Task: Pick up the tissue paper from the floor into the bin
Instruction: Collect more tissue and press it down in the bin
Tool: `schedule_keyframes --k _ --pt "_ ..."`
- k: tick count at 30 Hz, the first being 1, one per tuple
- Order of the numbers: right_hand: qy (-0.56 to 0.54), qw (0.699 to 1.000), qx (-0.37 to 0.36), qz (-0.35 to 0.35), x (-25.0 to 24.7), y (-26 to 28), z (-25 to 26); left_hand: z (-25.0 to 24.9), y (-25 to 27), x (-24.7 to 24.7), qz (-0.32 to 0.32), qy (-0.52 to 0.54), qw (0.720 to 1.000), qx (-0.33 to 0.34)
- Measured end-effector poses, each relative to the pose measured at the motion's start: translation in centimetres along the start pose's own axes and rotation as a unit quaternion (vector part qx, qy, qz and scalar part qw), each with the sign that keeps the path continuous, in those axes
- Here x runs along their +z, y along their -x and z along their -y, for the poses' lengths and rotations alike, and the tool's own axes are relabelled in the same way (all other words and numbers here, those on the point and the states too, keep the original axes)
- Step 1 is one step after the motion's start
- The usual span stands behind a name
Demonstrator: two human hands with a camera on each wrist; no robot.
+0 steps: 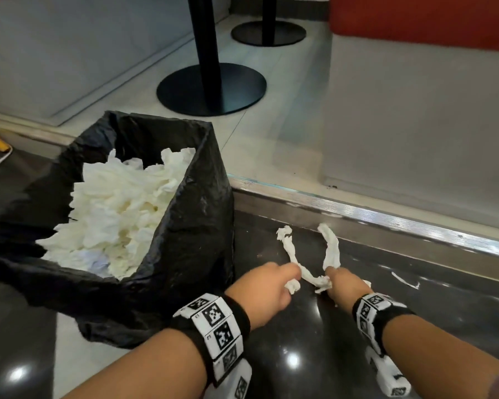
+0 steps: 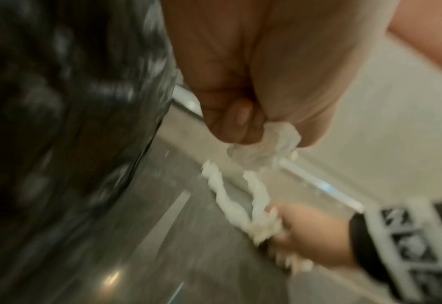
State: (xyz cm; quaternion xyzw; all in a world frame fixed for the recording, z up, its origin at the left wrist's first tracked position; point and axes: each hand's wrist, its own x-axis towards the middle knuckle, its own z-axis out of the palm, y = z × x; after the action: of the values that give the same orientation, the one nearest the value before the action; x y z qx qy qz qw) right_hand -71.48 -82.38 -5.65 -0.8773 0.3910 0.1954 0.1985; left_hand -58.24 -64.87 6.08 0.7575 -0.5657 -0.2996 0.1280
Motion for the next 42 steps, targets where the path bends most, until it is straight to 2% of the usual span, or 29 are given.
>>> schedule_keyframes --k 3,5,7,10,12,14,16,19,21,22,25,27,28,29,31,32,34,36,37,39,42 --pt "-0.087 0.996 0.012 -0.01 -2.1 0.7 0.9 -2.2 1.5 -5.0 -0.026 -0.043 0.997 0.052" --pt "-0.185 0.982 0.023 -0.041 -3.4 0.8 0.8 -3.5 2.9 -8.8 -0.05 -0.069 0.993 0.077" --pt "-0.307 0.947 0.036 -0.088 -5.2 1.3 1.1 -4.1 5.0 -13.2 -0.094 -0.08 0.99 0.072" --pt "-0.452 0.883 0.041 -0.118 -9.2 3.1 2.8 -3.5 8.6 -20.0 -0.178 -0.109 0.978 0.009" --pt "-0.53 0.839 -0.015 -0.119 -13.0 5.2 5.2 -1.9 10.8 -23.5 -0.248 -0.101 0.963 -0.042" --pt "-0.61 0.779 -0.094 -0.107 -17.2 7.8 8.6 0.7 12.2 -25.3 -0.291 -0.087 0.948 -0.094" --pt "-0.628 0.75 -0.185 -0.094 -21.1 10.6 12.8 3.6 12.8 -25.5 -0.279 -0.095 0.946 -0.138" --pt "-0.622 0.72 -0.294 -0.085 -25.3 13.6 19.6 7.7 12.8 -24.6 -0.199 -0.121 0.956 -0.181" --pt "-0.596 0.735 -0.306 -0.106 -26.3 13.5 23.9 9.7 13.1 -24.1 -0.152 -0.126 0.96 -0.196" --pt "-0.568 0.755 -0.305 -0.122 -26.5 13.4 26.1 10.4 13.5 -24.0 -0.14 -0.114 0.963 -0.199" --pt "-0.392 0.859 -0.289 -0.156 -25.4 11.6 31.7 11.7 14.7 -24.5 -0.148 -0.035 0.968 -0.201" --pt "-0.234 0.928 -0.266 -0.112 -24.2 9.9 33.5 12.1 15.4 -25.0 -0.169 -0.009 0.966 -0.194" --pt "-0.165 0.951 -0.25 -0.08 -23.7 8.9 33.9 12.2 15.7 -25.1 -0.176 -0.006 0.966 -0.187" --pt "-0.118 0.962 -0.238 -0.057 -23.4 8.2 33.8 12.3 15.9 -25.2 -0.179 -0.014 0.967 -0.182" --pt "-0.094 0.967 -0.233 -0.049 -23.6 7.2 33.0 12.6 16.5 -25.4 -0.179 -0.039 0.966 -0.181" --pt "-0.11 0.965 -0.227 -0.069 -23.9 6.8 32.2 12.8 16.8 -25.4 -0.176 -0.042 0.967 -0.177" --pt "-0.168 0.952 -0.205 -0.152 -24.4 6.0 29.7 12.9 17.5 -25.4 -0.169 -0.022 0.971 -0.166" --pt "-0.211 0.936 -0.158 -0.235 -23.9 4.5 26.2 12.7 18.2 -25.6 -0.169 -0.021 0.973 -0.158" --pt "-0.207 0.936 -0.131 -0.252 -23.0 3.6 24.2 12.5 18.5 -25.6 -0.169 -0.027 0.973 -0.157" --pt "-0.16 0.958 -0.073 -0.227 -20.0 1.1 20.0 12.4 19.0 -25.7 -0.173 -0.029 0.971 -0.16" --pt "-0.084 0.988 -0.013 -0.127 -13.7 -1.8 15.1 12.4 19.7 -25.5 -0.164 0.001 0.972 -0.165"
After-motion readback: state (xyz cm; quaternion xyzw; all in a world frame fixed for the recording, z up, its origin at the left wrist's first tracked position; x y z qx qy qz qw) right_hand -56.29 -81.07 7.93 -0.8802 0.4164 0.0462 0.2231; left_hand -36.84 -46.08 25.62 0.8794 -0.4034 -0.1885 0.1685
